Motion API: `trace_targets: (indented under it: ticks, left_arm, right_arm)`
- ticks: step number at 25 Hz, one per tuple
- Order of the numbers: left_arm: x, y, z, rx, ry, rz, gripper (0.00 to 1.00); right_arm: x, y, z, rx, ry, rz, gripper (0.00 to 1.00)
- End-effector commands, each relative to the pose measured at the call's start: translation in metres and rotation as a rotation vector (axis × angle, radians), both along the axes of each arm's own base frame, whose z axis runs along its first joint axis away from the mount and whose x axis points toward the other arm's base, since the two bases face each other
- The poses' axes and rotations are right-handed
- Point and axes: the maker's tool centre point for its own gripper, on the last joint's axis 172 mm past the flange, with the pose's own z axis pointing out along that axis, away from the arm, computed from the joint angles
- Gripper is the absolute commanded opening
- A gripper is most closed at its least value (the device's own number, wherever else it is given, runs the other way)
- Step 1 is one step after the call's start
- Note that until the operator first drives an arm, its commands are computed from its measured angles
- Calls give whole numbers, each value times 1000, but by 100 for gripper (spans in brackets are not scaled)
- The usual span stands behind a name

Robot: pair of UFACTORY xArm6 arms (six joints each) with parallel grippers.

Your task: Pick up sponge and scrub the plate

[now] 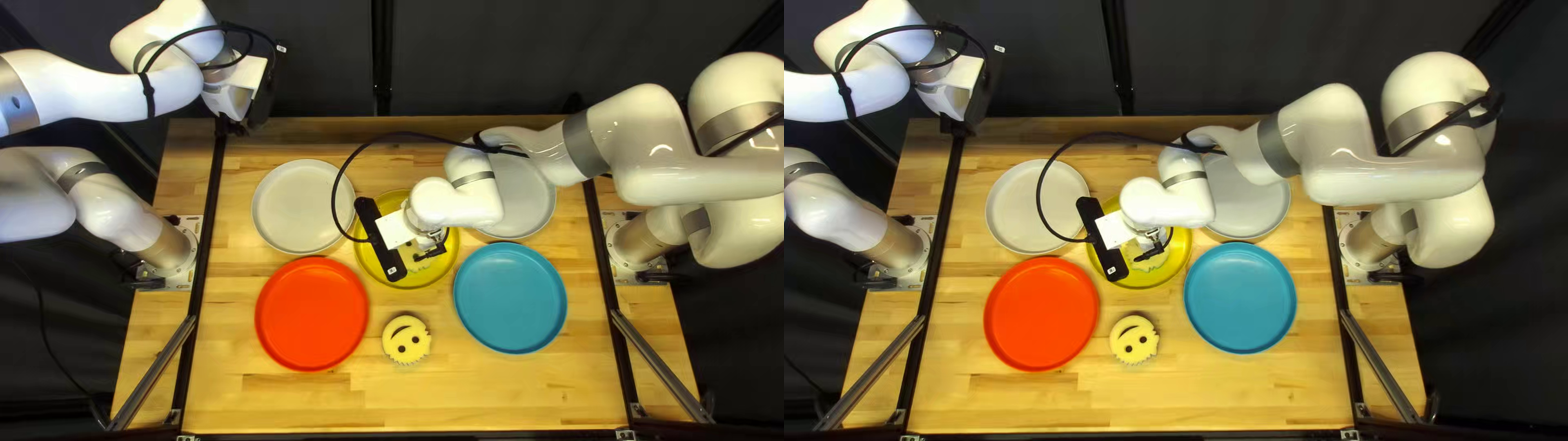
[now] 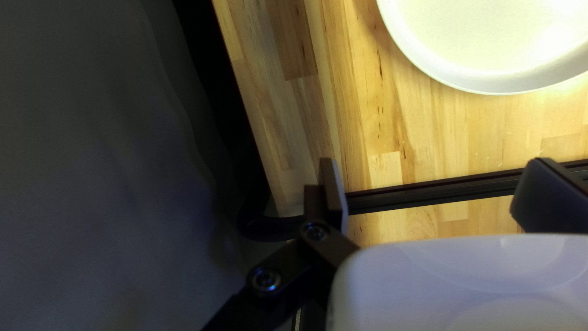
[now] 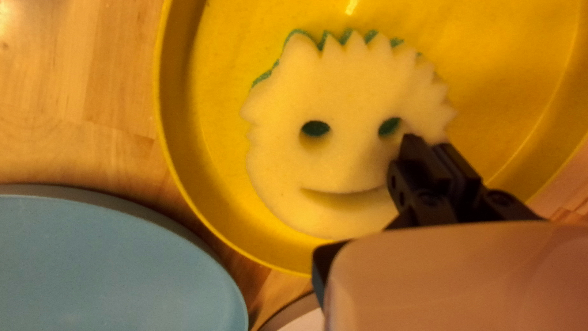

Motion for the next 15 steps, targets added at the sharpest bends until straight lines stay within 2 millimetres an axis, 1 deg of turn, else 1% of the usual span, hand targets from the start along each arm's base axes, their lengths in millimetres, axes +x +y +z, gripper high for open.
trace_targets:
  ticks: [1, 3, 6, 15]
  left_arm:
    - [0, 0, 0, 0, 0, 0, 100]
    - [0, 0, 0, 0, 0, 0, 100]
    - [0, 0, 0, 0, 0, 0, 100]
    - [0, 0, 0, 0, 0, 0, 100]
  right_arm:
    - [19, -3, 0, -2, -8, 12, 0]
    - [23, -4, -3, -2, -9, 21, 0]
    - [19, -2, -4, 0, -9, 25, 0]
    - [-30, 0, -11, -4, 12, 25, 0]
